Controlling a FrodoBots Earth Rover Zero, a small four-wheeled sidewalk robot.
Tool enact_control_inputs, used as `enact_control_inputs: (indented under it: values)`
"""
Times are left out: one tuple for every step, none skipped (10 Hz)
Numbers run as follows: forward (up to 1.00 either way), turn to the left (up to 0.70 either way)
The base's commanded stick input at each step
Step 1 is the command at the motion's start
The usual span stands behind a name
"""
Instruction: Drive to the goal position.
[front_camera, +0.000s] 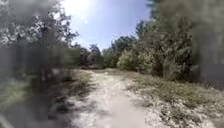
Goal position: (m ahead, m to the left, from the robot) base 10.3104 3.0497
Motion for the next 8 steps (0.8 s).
enact_control_inputs:
  values:
    - [0.70, 0.00]
    - [0.70, 0.00]
    - [0.70, 0.00]
    - [0.70, 0.00]
    - [0.70, 0.00]
    - [0.70, 0.00]
    - [0.70, 0.00]
    - [0.70, 0.00]
